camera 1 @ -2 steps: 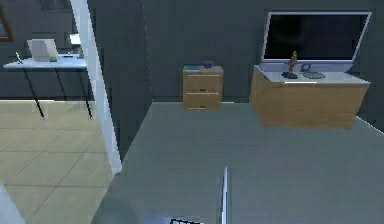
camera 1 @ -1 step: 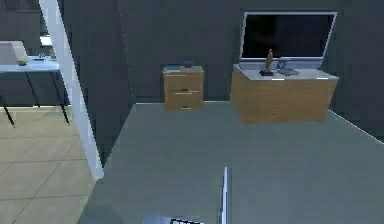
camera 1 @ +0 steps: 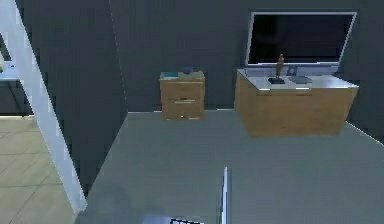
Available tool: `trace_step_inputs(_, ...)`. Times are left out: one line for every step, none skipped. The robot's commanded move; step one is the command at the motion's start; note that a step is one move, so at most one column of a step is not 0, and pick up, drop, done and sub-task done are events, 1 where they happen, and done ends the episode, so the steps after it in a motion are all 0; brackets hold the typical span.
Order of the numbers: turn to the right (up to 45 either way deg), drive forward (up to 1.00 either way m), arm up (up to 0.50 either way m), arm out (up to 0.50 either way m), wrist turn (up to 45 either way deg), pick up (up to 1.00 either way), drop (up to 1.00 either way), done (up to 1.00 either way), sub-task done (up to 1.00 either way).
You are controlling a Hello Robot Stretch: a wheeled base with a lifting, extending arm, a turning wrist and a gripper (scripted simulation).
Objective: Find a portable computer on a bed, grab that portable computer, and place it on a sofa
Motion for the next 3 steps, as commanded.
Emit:
trace_step_inputs(30.0,0.0,0.0,0.0,0.0,0.0,0.0,0.0,0.0)
trace_step_inputs(0.0,0.6,0.0,0.0,0.0,0.0,0.0,0.0,0.0)
trace_step_inputs(45.0,0.0,0.0,0.0,0.0,0.0,0.0,0.0,0.0)
